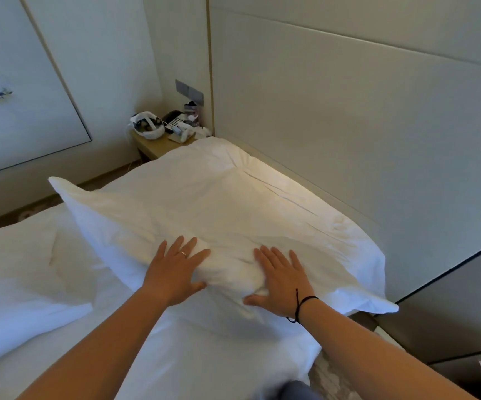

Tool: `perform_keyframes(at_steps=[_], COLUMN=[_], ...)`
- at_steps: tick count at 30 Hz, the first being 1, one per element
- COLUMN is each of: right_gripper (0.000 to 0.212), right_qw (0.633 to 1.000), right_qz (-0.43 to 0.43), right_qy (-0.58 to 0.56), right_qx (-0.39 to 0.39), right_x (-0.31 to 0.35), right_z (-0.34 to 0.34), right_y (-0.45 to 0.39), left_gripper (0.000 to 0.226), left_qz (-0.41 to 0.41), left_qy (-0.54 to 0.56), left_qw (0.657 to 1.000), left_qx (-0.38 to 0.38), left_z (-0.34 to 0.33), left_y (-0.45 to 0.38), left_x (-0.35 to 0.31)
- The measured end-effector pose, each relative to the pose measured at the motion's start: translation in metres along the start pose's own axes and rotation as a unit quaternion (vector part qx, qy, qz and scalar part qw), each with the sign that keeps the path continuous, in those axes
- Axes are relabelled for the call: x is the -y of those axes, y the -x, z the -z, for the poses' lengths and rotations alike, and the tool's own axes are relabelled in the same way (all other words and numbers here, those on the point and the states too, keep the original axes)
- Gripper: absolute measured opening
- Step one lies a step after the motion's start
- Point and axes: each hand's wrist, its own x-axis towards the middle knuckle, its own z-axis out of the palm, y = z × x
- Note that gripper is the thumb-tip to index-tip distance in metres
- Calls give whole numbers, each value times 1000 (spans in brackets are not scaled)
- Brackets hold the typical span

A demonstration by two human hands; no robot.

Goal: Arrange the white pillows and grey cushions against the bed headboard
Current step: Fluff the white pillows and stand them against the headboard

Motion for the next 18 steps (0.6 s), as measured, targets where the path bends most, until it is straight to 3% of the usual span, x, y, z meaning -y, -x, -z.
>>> perform_keyframes(at_steps=[9,13,18], right_gripper=[121,112,96], right_qw=[997,989,955], right_qz=[13,-9,-34], right_qy=[-70,-145,-272], right_qx=[-7,31,115], right_x=[-67,-106,-137], right_z=[-9,-5,2], right_y=[-76,-119,-162], left_gripper=[93,106,128], left_qz=[8,2,9], left_qy=[1,-30,-84], left_qw=[997,993,973], left_qx=[81,115,213], left_z=[16,44,58], left_y=[-85,-152,-214], left_x=[-12,-22,-22])
